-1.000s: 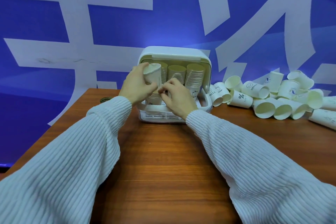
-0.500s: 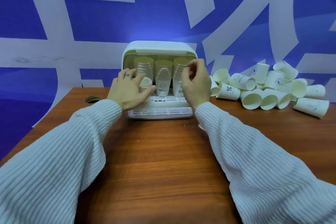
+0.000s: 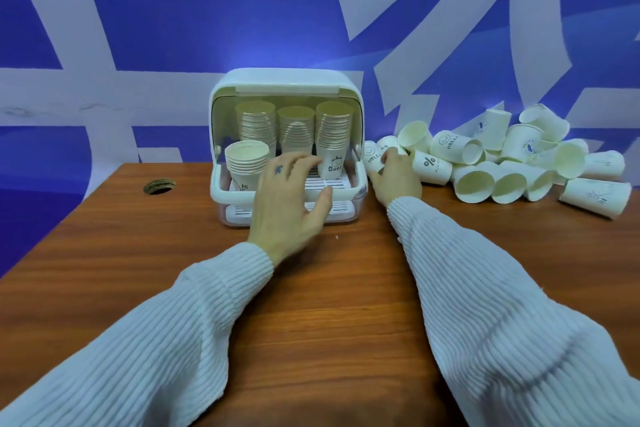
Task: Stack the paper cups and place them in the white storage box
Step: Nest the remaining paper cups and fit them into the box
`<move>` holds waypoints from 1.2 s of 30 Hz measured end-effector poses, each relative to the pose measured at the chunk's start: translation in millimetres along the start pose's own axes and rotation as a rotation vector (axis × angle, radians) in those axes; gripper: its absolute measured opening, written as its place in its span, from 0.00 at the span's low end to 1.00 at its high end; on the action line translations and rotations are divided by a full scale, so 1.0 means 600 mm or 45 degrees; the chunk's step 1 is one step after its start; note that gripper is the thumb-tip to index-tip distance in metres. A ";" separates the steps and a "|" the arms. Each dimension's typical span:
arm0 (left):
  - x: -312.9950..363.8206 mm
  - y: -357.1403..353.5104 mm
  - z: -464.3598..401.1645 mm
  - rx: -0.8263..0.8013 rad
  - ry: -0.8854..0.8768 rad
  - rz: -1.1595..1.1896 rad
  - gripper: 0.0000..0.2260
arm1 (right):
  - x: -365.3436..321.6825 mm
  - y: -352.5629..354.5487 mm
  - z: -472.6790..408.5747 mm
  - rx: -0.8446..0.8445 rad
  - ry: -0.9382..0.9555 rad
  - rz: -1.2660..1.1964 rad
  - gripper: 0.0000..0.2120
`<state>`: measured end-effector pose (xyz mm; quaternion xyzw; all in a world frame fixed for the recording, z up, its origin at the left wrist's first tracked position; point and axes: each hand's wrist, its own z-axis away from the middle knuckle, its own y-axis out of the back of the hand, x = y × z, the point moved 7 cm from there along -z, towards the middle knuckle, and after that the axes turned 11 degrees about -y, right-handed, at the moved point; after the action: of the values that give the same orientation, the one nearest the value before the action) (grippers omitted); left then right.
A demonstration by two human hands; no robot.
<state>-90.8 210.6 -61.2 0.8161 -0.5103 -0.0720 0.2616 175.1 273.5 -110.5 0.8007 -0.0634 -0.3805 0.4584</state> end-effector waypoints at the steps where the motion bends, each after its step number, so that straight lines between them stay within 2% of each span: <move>1: 0.000 -0.003 0.002 -0.016 0.012 0.004 0.20 | 0.003 0.001 0.001 0.017 0.007 0.025 0.15; 4: 0.003 -0.015 0.000 -0.065 0.021 -0.011 0.20 | 0.018 0.022 0.015 0.028 -0.002 -0.045 0.17; 6: 0.010 -0.021 -0.008 -0.060 0.020 0.002 0.19 | 0.033 0.058 0.035 0.070 -0.097 -0.251 0.19; 10: 0.040 -0.031 -0.035 0.033 0.158 0.300 0.19 | 0.067 0.126 0.099 0.098 -0.370 -1.093 0.20; 12: 0.051 -0.047 -0.050 0.102 0.404 0.542 0.29 | 0.061 0.148 0.133 -0.002 -0.285 -1.346 0.20; 14: 0.061 -0.076 -0.060 0.081 0.688 0.786 0.47 | 0.040 0.158 0.172 -0.204 -0.099 -1.448 0.19; 15: 0.065 -0.089 -0.063 0.070 0.776 0.862 0.53 | 0.030 0.161 0.189 -0.299 -0.013 -1.442 0.18; 17: 0.075 -0.105 -0.065 0.047 0.821 0.886 0.55 | 0.029 0.159 0.198 -0.387 0.088 -1.310 0.13; 18: 0.079 -0.109 -0.063 0.026 0.801 0.861 0.54 | 0.043 0.160 0.188 -0.347 0.075 -1.230 0.10; 20: 0.091 -0.112 -0.055 -0.023 0.721 0.812 0.50 | 0.095 0.180 0.146 -0.085 -0.079 -1.012 0.08; 22: 0.098 -0.119 -0.042 -0.086 0.662 0.805 0.50 | 0.149 0.209 0.101 0.161 -0.170 -0.610 0.10; 23: 0.100 -0.123 -0.036 -0.116 0.642 0.813 0.51 | 0.168 0.214 0.081 0.178 -0.171 -0.387 0.12; 25: 0.100 -0.128 -0.027 -0.155 0.625 0.815 0.50 | 0.196 0.209 0.044 0.078 -0.138 -0.007 0.15; 28: 0.099 -0.131 -0.013 -0.161 0.648 0.843 0.48 | 0.215 0.195 0.015 -0.042 -0.046 0.376 0.16; 34: 0.094 -0.117 -0.006 -0.162 0.640 0.796 0.48 | 0.208 0.218 0.024 0.202 0.212 0.431 0.13; 36: 0.096 -0.110 -0.008 -0.167 0.623 0.763 0.48 | 0.200 0.233 0.039 0.272 0.262 0.342 0.10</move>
<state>-9.4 184.6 -81.8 0.6055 -0.6429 0.1718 0.4365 278.2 123.2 -73.8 0.8638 -0.1626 -0.2232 0.4215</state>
